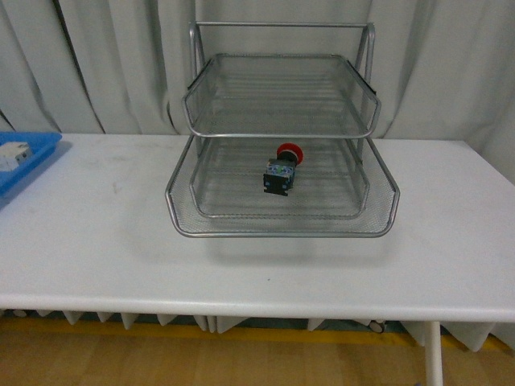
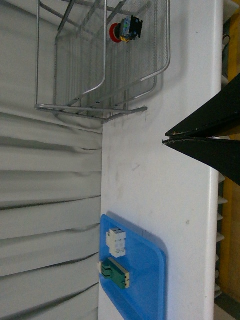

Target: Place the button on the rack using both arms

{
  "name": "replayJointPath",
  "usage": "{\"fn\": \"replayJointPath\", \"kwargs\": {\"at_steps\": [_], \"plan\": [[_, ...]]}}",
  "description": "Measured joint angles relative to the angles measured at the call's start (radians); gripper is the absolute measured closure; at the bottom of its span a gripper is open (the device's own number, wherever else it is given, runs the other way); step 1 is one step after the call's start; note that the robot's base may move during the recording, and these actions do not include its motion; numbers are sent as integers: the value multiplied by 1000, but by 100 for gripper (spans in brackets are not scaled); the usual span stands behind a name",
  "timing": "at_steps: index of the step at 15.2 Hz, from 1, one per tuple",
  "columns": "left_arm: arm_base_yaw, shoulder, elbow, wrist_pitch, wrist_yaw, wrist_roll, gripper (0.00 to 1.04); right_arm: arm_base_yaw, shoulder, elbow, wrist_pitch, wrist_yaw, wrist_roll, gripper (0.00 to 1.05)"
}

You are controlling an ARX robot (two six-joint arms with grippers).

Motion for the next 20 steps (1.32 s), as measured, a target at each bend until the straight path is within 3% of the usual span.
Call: {"fn": "replayJointPath", "kwargs": {"at_steps": [3,11,13,15,18,19,20], "plan": [[0,0,0,5,1,0,103,0,0,0,1,0,0,6],[0,0,0,4,1,-1,5,0,0,0,0,0,0,6],[0,0,0,4,1,-2,7,0,0,0,0,0,0,6],[0,0,0,5,1,-2,7,-48,193,97,-145,-151,56,6],[0,0,0,5,1,-2,7,80,687,359,280,-94,161,6],[0,0,0,5,1,-2,7,135,910,482,357,-69,222,6],[0,0,0,5,1,-2,7,194,1126,619,332,-32,275,6]]}}
